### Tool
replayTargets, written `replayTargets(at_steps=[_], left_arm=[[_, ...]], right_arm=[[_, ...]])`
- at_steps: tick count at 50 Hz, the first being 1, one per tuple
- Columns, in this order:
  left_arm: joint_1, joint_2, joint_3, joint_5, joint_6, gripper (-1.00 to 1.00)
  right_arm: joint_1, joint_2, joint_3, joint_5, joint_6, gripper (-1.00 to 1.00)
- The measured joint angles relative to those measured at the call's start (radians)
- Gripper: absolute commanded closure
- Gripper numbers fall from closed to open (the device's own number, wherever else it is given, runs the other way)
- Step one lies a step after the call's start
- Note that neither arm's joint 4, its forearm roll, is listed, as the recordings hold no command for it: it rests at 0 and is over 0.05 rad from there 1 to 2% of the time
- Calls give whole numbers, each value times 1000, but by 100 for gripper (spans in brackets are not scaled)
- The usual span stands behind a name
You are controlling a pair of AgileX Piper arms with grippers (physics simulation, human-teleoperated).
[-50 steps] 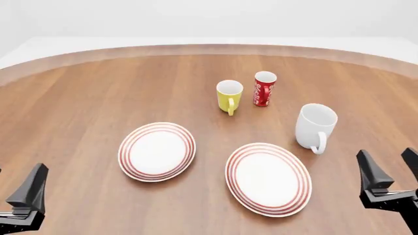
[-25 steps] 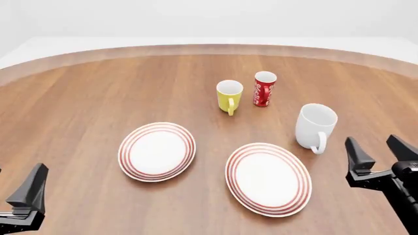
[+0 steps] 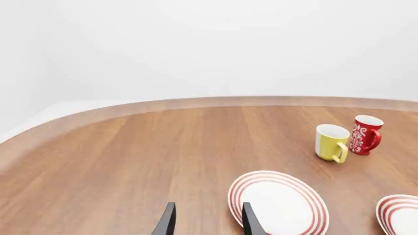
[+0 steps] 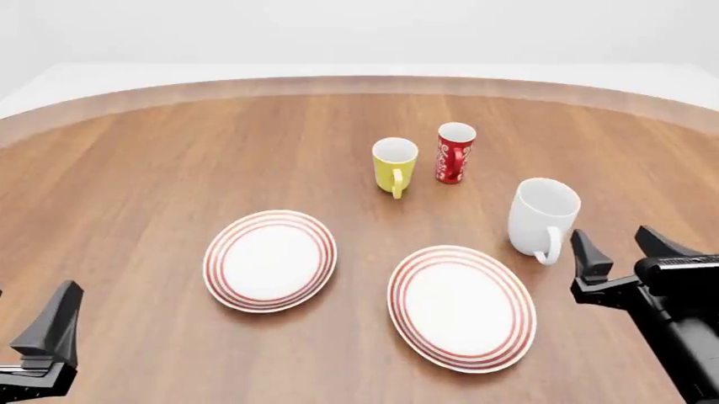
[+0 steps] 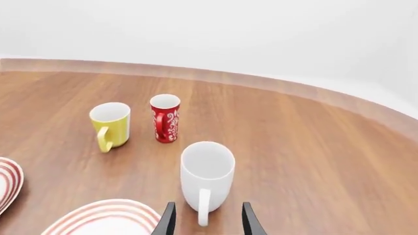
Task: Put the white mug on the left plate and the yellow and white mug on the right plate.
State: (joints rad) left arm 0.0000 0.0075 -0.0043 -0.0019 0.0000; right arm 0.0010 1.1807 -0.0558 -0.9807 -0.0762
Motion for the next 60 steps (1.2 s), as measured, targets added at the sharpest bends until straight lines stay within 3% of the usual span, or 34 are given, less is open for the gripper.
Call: replayTargets(at_steps=[27,60], left_arm=[[0,0,0,0,0,-100],[0,0,0,0,0,-100]], right_arm=[[12,285,-68,-164,3,-100],[11,517,-168,-231,43,-100]])
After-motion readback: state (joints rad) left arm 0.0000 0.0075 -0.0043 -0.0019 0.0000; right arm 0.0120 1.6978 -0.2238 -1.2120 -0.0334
